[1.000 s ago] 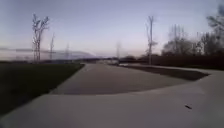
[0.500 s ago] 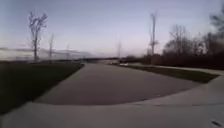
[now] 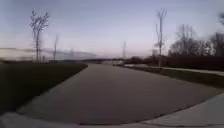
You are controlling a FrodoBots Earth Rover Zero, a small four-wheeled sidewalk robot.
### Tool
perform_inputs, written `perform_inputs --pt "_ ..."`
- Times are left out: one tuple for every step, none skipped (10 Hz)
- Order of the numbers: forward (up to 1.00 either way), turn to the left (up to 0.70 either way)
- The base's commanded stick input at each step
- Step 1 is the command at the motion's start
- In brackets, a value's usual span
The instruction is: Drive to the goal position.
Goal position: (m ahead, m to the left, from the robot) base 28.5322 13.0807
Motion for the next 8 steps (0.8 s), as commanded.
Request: perform_inputs --pt "1.00 0.00" --pt "1.00 0.00" --pt "1.00 0.00" --pt "1.00 0.00" --pt "1.00 0.00" --pt "1.00 0.00" --pt "1.00 0.00" --pt "1.00 0.00"
